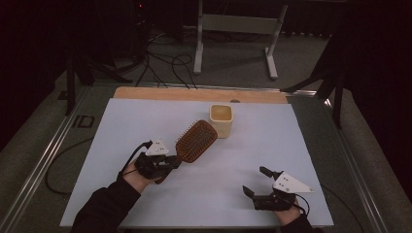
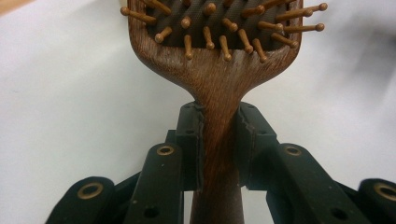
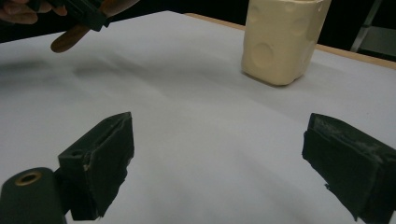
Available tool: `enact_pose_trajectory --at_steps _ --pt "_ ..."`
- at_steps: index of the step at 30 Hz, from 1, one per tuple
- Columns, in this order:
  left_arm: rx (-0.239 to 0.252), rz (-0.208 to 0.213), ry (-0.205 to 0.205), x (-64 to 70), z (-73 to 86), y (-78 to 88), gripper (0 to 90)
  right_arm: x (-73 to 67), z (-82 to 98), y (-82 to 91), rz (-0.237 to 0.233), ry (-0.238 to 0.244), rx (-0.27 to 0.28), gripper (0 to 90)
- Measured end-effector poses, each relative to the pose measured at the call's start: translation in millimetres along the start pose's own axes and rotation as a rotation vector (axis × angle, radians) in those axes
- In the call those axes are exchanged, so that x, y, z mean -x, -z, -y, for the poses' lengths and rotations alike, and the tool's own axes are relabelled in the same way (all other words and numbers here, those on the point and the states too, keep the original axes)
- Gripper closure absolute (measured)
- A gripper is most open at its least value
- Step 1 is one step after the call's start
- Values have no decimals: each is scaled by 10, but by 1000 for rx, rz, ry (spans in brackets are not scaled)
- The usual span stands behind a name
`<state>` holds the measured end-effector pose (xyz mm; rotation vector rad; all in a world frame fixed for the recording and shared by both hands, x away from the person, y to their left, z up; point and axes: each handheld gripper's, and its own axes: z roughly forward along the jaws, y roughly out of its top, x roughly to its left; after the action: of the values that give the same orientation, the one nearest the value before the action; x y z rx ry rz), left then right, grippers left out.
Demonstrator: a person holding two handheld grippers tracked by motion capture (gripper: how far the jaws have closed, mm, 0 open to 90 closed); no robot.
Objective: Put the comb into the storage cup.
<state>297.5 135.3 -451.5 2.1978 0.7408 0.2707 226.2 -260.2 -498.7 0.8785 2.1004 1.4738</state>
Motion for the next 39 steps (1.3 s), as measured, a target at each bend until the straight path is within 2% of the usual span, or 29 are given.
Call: enact_pose_trajectory --at_steps 1,2,4,5,11,22,29,34,39 --pt "1 10 0 2 10 -6 741 0 0 0 0 0 0 90" --pt "9 -7 -9 18 24 -6 740 2 -1 0 1 1 0 90" --pt "16 2 -6 17 40 -9 741 6 -2 1 -1 -4 1 90" --pt "28 -9 -11 26 53 -10 740 7 -3 2 -1 -6 1 90" --pt "81 -6 -8 43 131 -15 740 14 -8 11 0 -11 3 90" --pt "120 0 8 26 258 -35 740 20 -85 59 17 -26 15 90" --pt "148 -14 1 34 283 -4 740 -13 -368 161 30 -72 16 90" --pt "150 -7 16 -2 306 -7 739 -79 -589 170 15 -59 6 89" --pt "162 -7 31 -26 317 14 740 -127 -812 150 -13 -34 34 90"
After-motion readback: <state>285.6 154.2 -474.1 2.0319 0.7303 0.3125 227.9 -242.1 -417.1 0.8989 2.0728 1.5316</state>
